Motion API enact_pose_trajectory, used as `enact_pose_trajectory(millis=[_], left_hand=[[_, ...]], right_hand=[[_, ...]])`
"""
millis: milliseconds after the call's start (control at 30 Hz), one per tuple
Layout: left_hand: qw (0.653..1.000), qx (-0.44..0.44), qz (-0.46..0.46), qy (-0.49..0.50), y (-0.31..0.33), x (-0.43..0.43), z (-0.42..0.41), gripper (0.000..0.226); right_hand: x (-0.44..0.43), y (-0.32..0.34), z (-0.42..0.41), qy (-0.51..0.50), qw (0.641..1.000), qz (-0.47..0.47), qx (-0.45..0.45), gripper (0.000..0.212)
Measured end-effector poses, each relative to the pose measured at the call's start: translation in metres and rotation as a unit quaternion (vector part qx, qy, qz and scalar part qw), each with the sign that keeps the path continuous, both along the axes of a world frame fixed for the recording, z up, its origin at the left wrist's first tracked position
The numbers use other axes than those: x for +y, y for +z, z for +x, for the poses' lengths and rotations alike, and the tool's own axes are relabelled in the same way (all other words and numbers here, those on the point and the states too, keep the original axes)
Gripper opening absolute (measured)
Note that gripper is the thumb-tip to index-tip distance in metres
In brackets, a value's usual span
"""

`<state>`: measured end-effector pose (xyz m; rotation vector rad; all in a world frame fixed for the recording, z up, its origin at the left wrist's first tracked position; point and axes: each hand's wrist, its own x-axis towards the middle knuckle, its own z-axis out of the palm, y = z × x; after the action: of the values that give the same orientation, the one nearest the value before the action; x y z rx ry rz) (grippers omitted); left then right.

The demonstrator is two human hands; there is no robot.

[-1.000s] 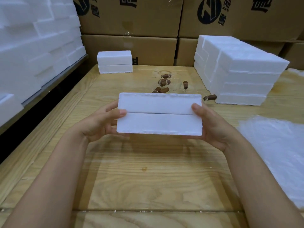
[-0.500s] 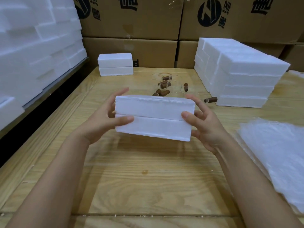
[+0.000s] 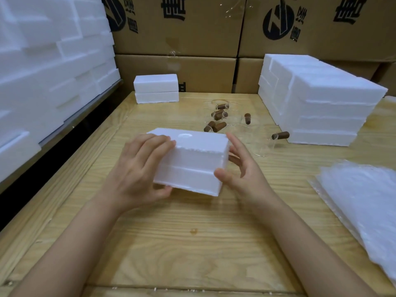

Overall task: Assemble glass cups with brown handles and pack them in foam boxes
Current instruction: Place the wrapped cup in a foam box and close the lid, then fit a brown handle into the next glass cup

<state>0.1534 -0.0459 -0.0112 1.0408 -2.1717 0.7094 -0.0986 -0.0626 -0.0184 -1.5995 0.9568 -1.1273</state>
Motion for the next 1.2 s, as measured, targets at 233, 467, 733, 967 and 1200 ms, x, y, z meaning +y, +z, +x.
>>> enact_pose_trajectory(millis=[233, 467, 733, 967, 1200], left_hand=[[0.982, 0.070, 0.070, 0.158, -0.016, -0.013, 0.052, 0.074], [0.968, 0.091, 0.099, 0.213, -0.026, -0.055, 0.075, 0.064], [0.949, 0.065, 0.097, 0.292, -0.024, -0.123, 0.085, 0.047], [0.914, 0.147, 0.216, 0.311, -0.022, -0.197, 0.082, 0.063], [0.893, 0.170, 0.313, 0.276, -0.012, -0.245, 0.095, 0.070]], right_hand=[[-0.001, -0.009, 0.002, -0.062, 0.998, -0.012, 0.017, 0.064], [-0.001, -0.016, 0.003, -0.054, 0.997, -0.010, 0.045, 0.064], [-0.005, -0.022, 0.004, -0.072, 0.995, -0.005, 0.075, 0.065], [-0.011, -0.029, 0.005, -0.065, 0.990, -0.020, 0.122, 0.057], [-0.014, -0.028, 0.006, -0.072, 0.987, -0.028, 0.142, 0.053]])
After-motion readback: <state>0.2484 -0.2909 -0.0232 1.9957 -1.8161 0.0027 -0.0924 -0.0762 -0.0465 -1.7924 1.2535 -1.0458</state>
